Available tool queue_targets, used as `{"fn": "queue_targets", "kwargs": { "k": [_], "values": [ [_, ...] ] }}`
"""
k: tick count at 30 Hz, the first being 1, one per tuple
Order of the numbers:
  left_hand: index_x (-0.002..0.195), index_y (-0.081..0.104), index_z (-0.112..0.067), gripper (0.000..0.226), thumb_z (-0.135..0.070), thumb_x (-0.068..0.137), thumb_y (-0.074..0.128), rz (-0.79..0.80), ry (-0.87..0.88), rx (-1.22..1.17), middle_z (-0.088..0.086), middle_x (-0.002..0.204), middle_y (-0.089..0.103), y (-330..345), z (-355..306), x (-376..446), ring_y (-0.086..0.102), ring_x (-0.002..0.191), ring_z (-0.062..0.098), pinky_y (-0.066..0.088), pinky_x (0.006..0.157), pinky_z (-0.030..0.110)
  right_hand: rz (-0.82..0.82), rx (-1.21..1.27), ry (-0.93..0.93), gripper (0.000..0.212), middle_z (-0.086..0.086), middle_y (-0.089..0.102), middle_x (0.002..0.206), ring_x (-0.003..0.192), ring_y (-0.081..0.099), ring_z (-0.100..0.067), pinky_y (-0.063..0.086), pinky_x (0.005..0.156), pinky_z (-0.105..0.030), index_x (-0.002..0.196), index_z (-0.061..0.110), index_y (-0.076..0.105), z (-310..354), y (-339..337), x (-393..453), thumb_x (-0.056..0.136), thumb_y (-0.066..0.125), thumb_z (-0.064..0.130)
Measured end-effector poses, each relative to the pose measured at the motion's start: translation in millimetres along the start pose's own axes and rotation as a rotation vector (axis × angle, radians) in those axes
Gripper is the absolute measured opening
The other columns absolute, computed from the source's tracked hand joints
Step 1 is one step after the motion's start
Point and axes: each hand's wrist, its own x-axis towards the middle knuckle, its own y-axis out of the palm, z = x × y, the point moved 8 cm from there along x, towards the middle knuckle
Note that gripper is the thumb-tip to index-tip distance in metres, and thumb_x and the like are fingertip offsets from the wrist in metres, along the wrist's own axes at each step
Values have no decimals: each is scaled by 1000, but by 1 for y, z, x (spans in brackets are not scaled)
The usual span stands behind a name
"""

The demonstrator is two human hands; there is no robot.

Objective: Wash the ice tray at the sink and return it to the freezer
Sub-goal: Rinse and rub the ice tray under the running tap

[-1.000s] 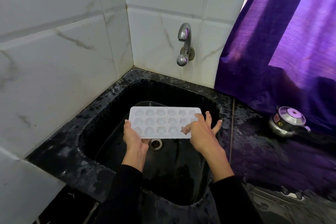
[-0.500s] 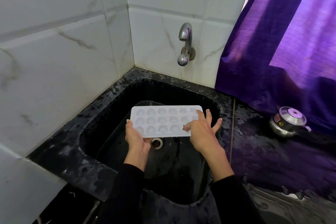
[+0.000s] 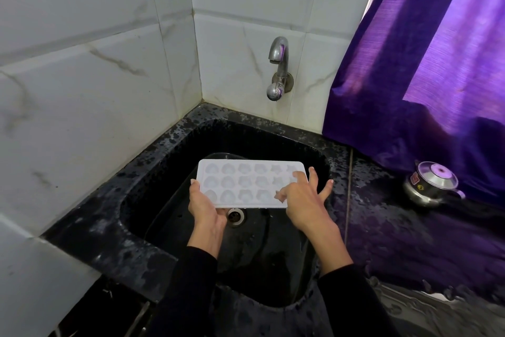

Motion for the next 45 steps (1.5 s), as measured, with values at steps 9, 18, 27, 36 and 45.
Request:
{"fn": "queue_targets", "kwargs": {
  "k": [9, 18, 27, 36, 45],
  "values": [
    [108, 61, -16, 40, -48, 100, 39, -3, -1, 4, 10, 101, 70, 0, -1, -4, 67, 92, 30, 57, 71, 45, -122, 81, -73, 53, -8, 21, 147, 146, -11, -30, -14, 111, -63, 108, 23, 55, 5, -16, 1, 75, 48, -19],
    [117, 62, -14, 46, -50, 98, 39, 11, 2, -1, 13, 112, 69, 6, 3, -2, 66, 101, 34, 52, 90, 55, -23, 6, -135, 63, -9, 0, 160, 144, -22, -34, -15, 109, -65, 121, 33, 61, 27, 0, -3, 80, 50, -13],
    [113, 62, -15, 45, -51, 98, 39, 6, -14, 19, 12, 108, 70, 2, 7, -1, 67, 97, 33, 53, 90, 54, 1, -26, -96, 72, -12, 6, 158, 144, -23, -35, -16, 108, -65, 119, 32, 62, 20, 1, -7, 75, 44, -23],
    [113, 63, -15, 45, -51, 98, 40, -9, -13, 27, 12, 109, 70, 3, 9, 0, 67, 99, 33, 53, 90, 54, 27, -44, -65, 57, -13, 12, 156, 144, -18, -38, -14, 107, -68, 111, 27, 66, 27, -1, -8, 77, 51, -18],
    [117, 62, -12, 46, -49, 99, 40, -5, -9, 7, 13, 110, 70, 5, 8, -2, 67, 99, 33, 53, 89, 54, 34, -45, -63, 53, -11, 13, 155, 145, -16, -38, -13, 108, -68, 115, 26, 65, 30, -2, -5, 81, 54, -14]
  ]
}}
